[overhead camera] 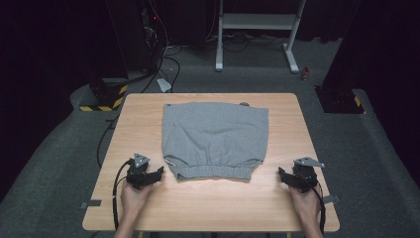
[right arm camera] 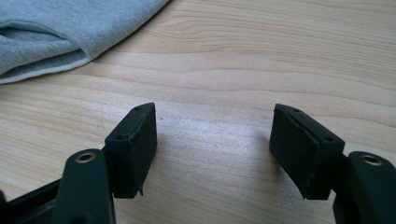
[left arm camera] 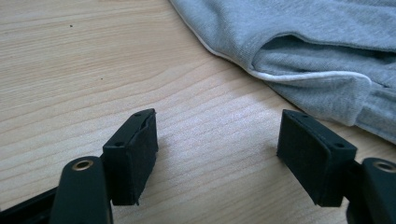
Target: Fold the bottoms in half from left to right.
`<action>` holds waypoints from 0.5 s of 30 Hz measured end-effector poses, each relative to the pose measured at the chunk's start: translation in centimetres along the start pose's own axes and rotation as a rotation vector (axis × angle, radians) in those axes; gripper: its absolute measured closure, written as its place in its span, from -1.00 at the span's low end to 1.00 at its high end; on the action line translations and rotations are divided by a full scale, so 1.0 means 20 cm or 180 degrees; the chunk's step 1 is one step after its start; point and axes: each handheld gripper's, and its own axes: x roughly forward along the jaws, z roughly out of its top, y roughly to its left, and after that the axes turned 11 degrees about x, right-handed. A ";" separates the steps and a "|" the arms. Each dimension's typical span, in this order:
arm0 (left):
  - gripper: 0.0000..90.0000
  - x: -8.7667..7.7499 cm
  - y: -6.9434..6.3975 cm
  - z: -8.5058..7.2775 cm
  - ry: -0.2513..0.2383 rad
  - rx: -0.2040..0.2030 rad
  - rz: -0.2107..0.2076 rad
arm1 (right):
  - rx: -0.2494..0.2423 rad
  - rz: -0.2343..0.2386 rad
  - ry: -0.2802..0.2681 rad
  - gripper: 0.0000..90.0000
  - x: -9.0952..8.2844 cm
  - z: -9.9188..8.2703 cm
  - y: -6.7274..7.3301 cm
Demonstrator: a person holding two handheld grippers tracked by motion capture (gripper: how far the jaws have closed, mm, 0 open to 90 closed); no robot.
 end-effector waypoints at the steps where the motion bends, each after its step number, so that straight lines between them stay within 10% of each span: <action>1: -0.36 0.00 0.00 0.00 0.0000 0.0000 -0.0004 | -0.0001 0.0001 -0.0001 -0.29 0.00 0.00 0.00; 15: -0.53 0.01 -0.01 0.01 0.0064 0.0033 -0.0033 | -0.0014 -0.0001 0.0017 -0.35 0.00 0.00 0.00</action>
